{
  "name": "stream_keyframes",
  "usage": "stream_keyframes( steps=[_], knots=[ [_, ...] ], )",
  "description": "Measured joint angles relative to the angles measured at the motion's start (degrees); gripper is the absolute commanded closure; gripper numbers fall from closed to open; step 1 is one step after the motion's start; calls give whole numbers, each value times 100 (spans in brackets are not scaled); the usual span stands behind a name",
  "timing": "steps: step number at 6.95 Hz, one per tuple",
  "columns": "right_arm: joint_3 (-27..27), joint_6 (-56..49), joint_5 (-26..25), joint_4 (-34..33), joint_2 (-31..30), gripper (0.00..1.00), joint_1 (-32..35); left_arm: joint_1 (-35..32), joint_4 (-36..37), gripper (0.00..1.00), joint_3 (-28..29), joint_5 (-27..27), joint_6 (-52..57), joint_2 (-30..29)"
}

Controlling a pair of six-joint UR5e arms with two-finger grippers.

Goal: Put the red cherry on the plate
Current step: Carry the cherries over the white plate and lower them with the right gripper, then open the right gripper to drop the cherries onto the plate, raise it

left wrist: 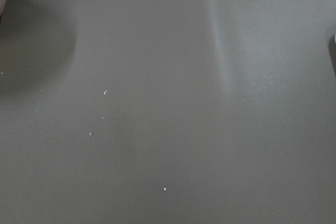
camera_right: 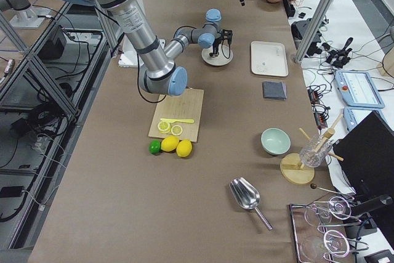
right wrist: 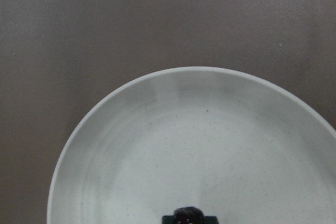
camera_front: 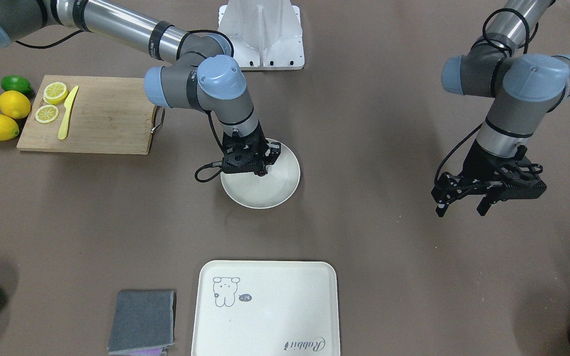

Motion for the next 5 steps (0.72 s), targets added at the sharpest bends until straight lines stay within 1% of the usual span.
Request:
stream_keyframes(
  steps=[2,3,4,5],
  knots=[
    [183,-10,72,-148,-8,0,47,-3,16,1,44,-18,-2,57],
    [493,-40,178,-562,-24,0,155,-3,23,1,59,-40,-6,117],
    [984,-131,306,-1234,-67,0,353,-63,29,1,62,-102,-4,191],
    [1532,-433,477,-2021,-194,0,666,-255,58,1,58,-274,146,278]
  ],
)
